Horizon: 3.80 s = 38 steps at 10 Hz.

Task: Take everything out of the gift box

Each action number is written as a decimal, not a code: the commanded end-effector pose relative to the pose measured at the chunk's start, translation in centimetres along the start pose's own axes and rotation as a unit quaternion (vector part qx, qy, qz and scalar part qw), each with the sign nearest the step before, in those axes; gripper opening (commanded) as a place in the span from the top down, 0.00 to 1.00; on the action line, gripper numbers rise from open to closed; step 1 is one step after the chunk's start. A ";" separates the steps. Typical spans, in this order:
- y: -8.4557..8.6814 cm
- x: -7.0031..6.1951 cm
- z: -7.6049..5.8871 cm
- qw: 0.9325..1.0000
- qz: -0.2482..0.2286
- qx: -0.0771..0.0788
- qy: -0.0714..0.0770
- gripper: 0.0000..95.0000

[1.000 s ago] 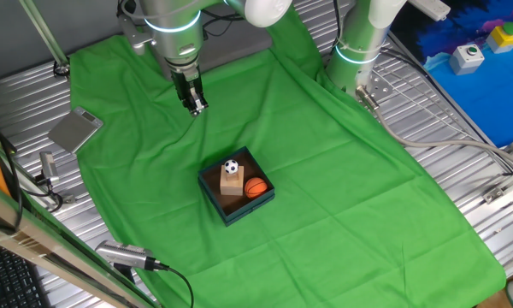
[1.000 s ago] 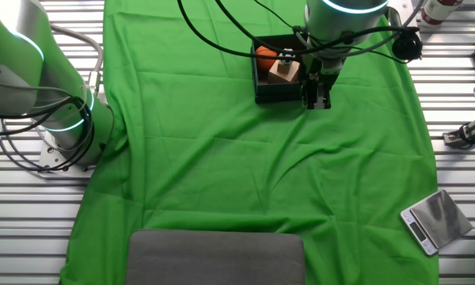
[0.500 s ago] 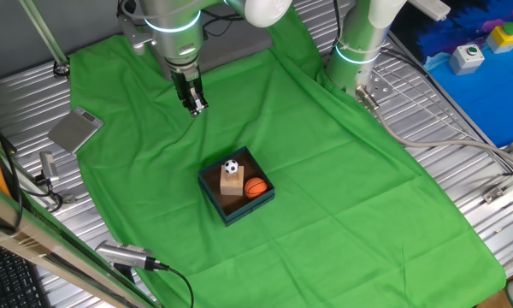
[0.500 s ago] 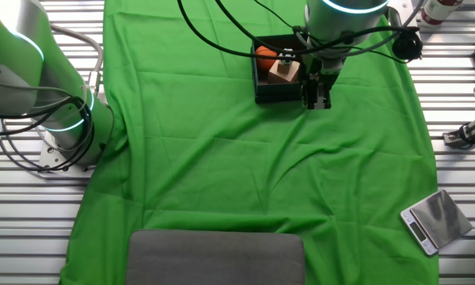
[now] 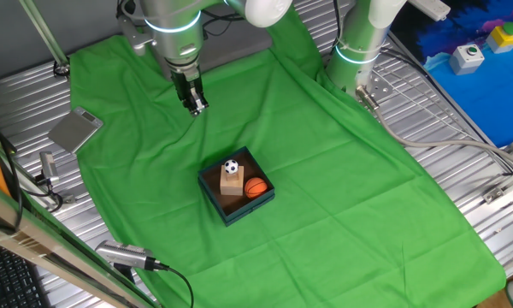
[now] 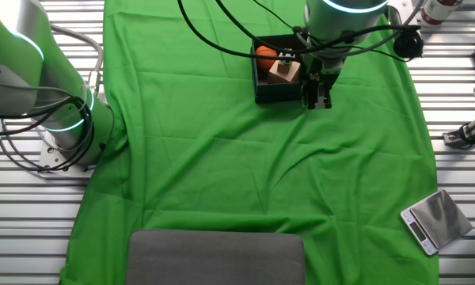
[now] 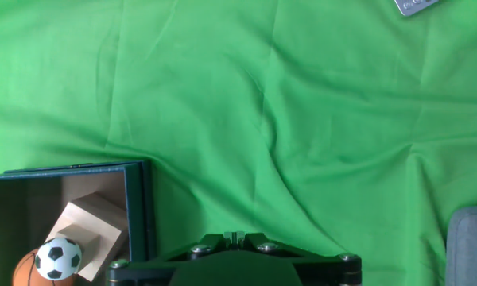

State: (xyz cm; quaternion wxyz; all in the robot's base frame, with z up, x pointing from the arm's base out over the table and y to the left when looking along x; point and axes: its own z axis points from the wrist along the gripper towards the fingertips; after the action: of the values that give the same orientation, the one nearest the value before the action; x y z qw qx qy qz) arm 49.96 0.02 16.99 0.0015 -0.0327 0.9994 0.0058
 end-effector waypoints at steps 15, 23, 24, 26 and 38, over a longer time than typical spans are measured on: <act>3.2 -6.5 2.5 0.999 -0.044 -0.013 0.011 1.00; 4.2 -6.4 2.7 0.986 -0.160 -0.040 0.022 1.00; 4.2 -6.4 2.7 0.982 -0.183 -0.042 0.028 1.00; 4.2 -6.4 2.7 0.974 -0.218 -0.051 0.028 1.00; 9.5 -1.4 0.9 0.977 -0.198 -0.060 0.044 0.80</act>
State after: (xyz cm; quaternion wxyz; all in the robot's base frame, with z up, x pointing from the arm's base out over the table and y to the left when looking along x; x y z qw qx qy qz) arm 50.58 9.56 16.18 -0.0426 -0.2321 0.9697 0.0630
